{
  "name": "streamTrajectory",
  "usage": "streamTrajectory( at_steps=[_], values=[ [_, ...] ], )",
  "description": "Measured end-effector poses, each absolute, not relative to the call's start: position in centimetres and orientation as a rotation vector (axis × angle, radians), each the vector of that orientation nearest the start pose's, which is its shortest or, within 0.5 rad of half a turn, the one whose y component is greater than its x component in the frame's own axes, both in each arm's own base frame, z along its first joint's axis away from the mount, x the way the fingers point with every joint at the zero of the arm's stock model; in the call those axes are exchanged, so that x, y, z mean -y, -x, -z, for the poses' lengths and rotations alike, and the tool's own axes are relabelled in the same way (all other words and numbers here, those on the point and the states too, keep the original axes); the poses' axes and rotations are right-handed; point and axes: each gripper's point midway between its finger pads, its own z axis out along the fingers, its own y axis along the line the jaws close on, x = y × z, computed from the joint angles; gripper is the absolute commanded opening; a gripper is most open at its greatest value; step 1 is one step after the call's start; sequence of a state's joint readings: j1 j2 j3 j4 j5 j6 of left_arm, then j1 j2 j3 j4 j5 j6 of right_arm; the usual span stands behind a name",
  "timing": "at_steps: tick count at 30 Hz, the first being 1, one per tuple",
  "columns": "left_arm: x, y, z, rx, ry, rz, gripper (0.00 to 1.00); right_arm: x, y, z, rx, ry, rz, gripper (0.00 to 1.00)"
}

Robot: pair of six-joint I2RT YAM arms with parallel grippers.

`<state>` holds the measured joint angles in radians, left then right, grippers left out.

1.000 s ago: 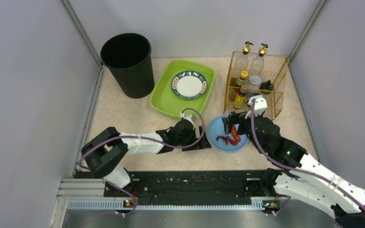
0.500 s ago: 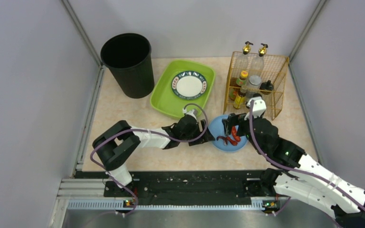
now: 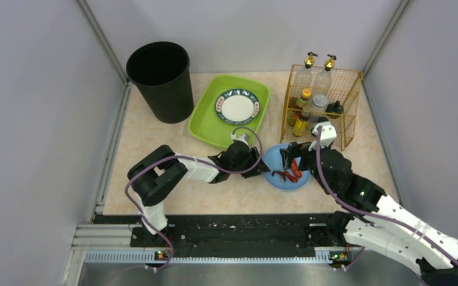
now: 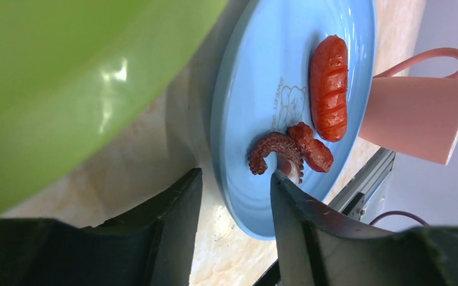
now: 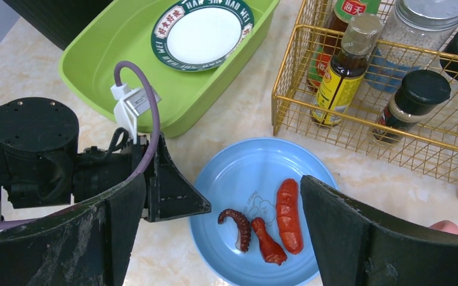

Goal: Clear the kitchen counter

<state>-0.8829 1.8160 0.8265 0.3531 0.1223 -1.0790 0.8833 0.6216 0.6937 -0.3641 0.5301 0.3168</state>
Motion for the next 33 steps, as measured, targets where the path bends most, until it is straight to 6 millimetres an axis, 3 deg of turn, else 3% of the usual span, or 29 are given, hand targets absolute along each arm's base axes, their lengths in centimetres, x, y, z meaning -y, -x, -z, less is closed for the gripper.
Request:
streamTrajectory(
  at_steps=[4, 13, 16, 19, 28, 33],
  values=[
    [38.8, -24.4, -3.4, -2.484, 0.172, 1.126, 0.44, -14.9, -22.3, -24.0, -1.829, 0.154, -0.352, 0.99],
    [38.9, -24.7, -2.7, -2.492, 0.177, 1.116, 0.23, -14.8, -22.2, -23.9, -1.826, 0.152, -0.355, 0.99],
    [38.8, -24.7, -2.6, -2.496, 0.177, 1.110, 0.07, -14.7, -22.1, -23.7, -1.828, 0.153, -0.354, 0.99],
    [38.8, -24.7, -2.5, -2.499, 0.171, 1.102, 0.00, -14.7, -22.1, -23.8, -1.825, 0.151, -0.357, 0.99],
    [38.5, -24.6, -2.5, -2.505, 0.156, 1.087, 0.00, -14.6, -22.0, -24.0, -1.820, 0.148, -0.361, 0.99],
    [37.0, -23.7, -2.5, -2.534, 0.124, 1.025, 0.00, -14.6, -22.0, -24.0, -1.820, 0.148, -0.360, 0.99]
  ],
)
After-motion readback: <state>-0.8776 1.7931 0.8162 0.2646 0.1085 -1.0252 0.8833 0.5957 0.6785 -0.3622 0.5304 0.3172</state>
